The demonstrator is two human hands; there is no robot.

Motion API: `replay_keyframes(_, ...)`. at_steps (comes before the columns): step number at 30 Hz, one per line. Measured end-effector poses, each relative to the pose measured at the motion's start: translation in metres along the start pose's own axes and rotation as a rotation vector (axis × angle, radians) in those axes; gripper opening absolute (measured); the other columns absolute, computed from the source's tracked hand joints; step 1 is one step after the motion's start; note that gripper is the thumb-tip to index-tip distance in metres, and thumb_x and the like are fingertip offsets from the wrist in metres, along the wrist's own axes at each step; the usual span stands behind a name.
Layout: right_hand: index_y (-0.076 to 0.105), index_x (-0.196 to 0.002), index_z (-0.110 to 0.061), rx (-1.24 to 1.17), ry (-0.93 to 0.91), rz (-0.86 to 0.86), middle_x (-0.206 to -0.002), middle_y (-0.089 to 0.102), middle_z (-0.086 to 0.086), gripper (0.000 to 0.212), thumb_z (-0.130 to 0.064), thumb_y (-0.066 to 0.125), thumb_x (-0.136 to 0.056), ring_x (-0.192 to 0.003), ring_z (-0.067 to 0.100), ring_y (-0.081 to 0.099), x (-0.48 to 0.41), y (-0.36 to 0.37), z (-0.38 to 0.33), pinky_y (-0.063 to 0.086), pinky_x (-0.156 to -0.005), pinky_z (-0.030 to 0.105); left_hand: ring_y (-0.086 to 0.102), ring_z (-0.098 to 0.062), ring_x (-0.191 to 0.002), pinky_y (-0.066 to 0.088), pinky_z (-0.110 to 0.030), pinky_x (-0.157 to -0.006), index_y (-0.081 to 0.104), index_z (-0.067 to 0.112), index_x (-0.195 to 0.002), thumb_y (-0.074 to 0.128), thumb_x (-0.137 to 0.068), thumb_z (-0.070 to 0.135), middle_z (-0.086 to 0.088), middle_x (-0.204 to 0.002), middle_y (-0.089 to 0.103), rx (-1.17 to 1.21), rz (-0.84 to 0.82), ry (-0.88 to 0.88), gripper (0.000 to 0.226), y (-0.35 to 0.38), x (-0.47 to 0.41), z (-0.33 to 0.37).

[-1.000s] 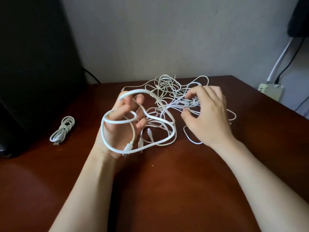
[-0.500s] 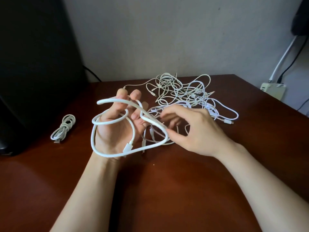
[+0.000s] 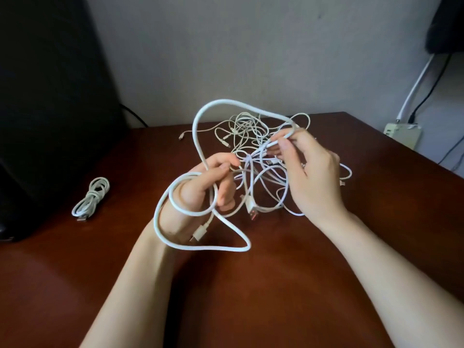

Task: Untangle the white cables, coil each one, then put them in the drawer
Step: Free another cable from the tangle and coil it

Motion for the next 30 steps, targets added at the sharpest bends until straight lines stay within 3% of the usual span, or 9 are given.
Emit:
replay_keyframes(3,0.061,-0.097,-0.004,0.020,-0.013,0.058,-0.083,0.063,-0.012,0.020,-0.014,0.044,-0.099,-0.073,0.016,0.068,-0.002,-0.007,-0.003,0.054,-0.065,0.030,0.032,-0.004,-0.025,0.031,-0.011,-0.035,0.073,0.024,-0.075,0.051,-0.082,0.015,0.004,-0.030,0.037,-0.115,0.217,0.031,0.024,-0.011,0.002,-0.006)
replay_keyframes(5,0.058,-0.097,-0.003,0.020,-0.031,0.035,-0.083,0.064,-0.008,0.023,-0.018,0.040,-0.099,-0.065,0.027,0.067,-0.002,-0.006,-0.006,0.054,-0.060,0.046,0.031,-0.002,-0.024,0.030,-0.011,-0.034,0.065,0.015,-0.091,0.053,-0.082,0.022,0.007,-0.030,0.036,-0.247,0.286,0.088,0.016,-0.009,0.003,-0.006)
replay_keyframes(8,0.058,-0.098,-0.004,0.039,-0.073,-0.058,-0.082,0.067,-0.006,0.027,-0.022,0.038,-0.099,-0.058,0.007,0.061,0.001,0.001,-0.009,0.051,-0.058,0.030,0.033,-0.004,-0.025,0.029,-0.014,-0.035,0.058,0.021,-0.103,0.059,-0.071,0.043,0.007,-0.031,0.039,-0.375,0.334,0.115,0.039,-0.006,0.004,-0.006)
replay_keyframes(11,0.060,-0.098,-0.006,0.060,-0.113,-0.176,-0.074,0.065,0.002,0.032,-0.028,0.037,-0.098,-0.051,0.008,0.047,0.006,0.010,-0.016,0.040,-0.053,0.029,0.039,-0.004,-0.029,0.032,-0.012,-0.036,0.062,0.028,-0.103,0.073,-0.074,0.026,-0.012,-0.044,0.052,-0.507,0.363,0.112,0.031,0.002,0.006,-0.006)
replay_keyframes(14,0.060,-0.098,-0.007,0.066,-0.153,-0.192,-0.075,0.066,0.000,0.029,-0.027,0.038,-0.098,-0.058,0.015,0.054,0.008,0.011,-0.020,0.044,-0.057,0.035,0.052,0.005,-0.040,0.035,-0.003,-0.045,0.062,0.018,-0.103,0.063,-0.087,0.000,0.012,-0.048,0.061,-0.597,0.348,0.151,0.023,0.010,0.008,-0.010)
replay_keyframes(17,0.060,-0.098,-0.005,0.109,-0.129,-0.101,-0.081,0.069,0.001,0.032,-0.027,0.037,-0.098,-0.067,0.018,0.065,0.002,0.004,-0.015,0.049,-0.061,0.037,0.059,0.007,-0.051,0.040,-0.004,-0.052,0.066,0.021,-0.095,0.059,-0.088,0.007,0.017,-0.062,0.068,-0.621,0.437,0.184,0.017,0.005,0.009,-0.008)
replay_keyframes(22,0.051,-0.096,-0.008,-0.085,0.044,0.006,-0.095,0.066,-0.006,0.018,-0.013,0.036,-0.102,-0.069,0.004,0.069,-0.002,0.000,-0.008,0.057,-0.058,0.025,0.040,-0.003,-0.028,0.031,-0.011,-0.036,0.066,0.017,-0.092,0.063,-0.088,0.006,0.007,-0.035,0.050,-0.592,0.588,0.180,0.012,-0.009,0.012,-0.004)
replay_keyframes(26,0.046,-0.092,-0.016,-0.320,0.193,-0.020,-0.097,0.066,-0.003,0.019,-0.007,0.033,-0.103,-0.074,0.009,0.072,-0.001,0.003,-0.007,0.058,-0.066,0.023,0.037,-0.003,-0.028,0.030,-0.013,-0.037,0.067,0.016,-0.079,0.060,-0.088,-0.003,0.007,-0.036,0.050,-0.652,0.595,0.097,0.023,-0.012,0.013,-0.008)
replay_keyframes(30,0.046,-0.091,-0.022,-0.424,0.231,-0.085,-0.099,0.066,0.004,0.022,-0.008,0.033,-0.103,-0.089,0.012,0.071,0.003,0.011,-0.011,0.057,-0.077,0.025,0.038,-0.004,-0.029,0.031,-0.014,-0.038,0.066,0.019,-0.075,0.066,-0.088,0.011,0.008,-0.037,0.051,-0.648,0.612,0.096,0.014,-0.015,0.014,-0.010)
Point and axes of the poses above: each hand's wrist, its own x-axis away from the middle knuckle, its own y-axis out of the palm, z = x × y, the point moved 5 cm from there along -x, towards the middle knuckle
